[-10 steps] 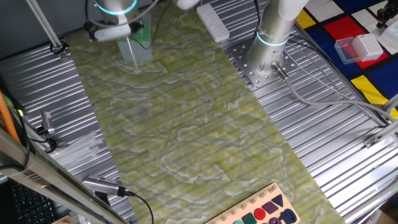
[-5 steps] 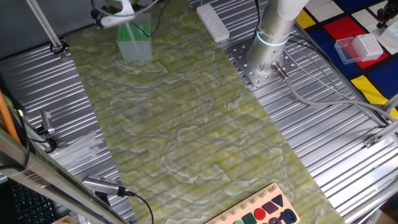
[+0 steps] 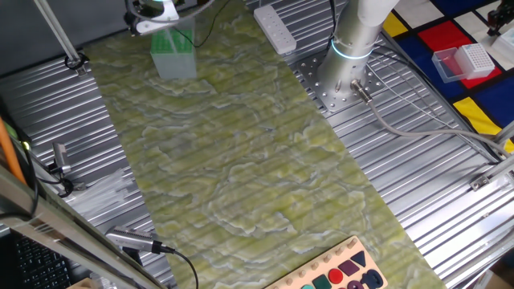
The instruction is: Insert a large pipette tip into the holder for large pipette tips
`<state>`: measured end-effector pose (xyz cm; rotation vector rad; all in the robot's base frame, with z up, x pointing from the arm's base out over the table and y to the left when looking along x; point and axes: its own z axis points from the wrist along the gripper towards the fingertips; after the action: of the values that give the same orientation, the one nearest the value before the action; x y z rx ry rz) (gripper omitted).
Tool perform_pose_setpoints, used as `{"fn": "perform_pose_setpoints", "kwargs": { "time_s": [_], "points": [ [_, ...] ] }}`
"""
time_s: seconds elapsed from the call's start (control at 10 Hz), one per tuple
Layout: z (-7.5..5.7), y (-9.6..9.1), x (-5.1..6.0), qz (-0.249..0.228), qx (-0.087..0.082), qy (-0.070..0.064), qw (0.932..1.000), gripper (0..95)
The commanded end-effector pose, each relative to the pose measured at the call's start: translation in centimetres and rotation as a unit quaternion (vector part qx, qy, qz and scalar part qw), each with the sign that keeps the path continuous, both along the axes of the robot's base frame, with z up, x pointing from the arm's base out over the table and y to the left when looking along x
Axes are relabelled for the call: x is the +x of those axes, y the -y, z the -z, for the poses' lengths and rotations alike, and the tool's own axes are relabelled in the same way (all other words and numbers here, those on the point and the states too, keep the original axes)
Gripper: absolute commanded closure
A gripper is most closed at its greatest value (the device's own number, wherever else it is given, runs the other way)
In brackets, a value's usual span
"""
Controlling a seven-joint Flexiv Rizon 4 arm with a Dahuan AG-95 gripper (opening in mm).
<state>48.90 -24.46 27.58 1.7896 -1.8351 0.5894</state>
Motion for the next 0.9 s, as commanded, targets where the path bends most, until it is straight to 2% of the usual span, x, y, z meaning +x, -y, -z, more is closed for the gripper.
{"fn": "perform_pose_setpoints", "kwargs": {
  "time_s": [0.1, 0.2, 0.4, 0.8, 0.9],
  "points": [
    [-0.22, 0.19, -0.19, 0.002, -0.005, 0.005, 1.0, 95.0],
    [-0.29, 0.16, -0.08, 0.012, 0.004, 0.012, 0.9999, 95.0],
    [-0.29, -0.03, 0.3, 0.027, 0.018, 0.013, 0.9994, 95.0],
    [-0.29, -0.03, 0.3, 0.045, 0.038, -0.004, 0.9982, 95.0],
    [-0.29, -0.03, 0.3, 0.047, 0.044, -0.004, 0.9979, 95.0]
  ]
}}
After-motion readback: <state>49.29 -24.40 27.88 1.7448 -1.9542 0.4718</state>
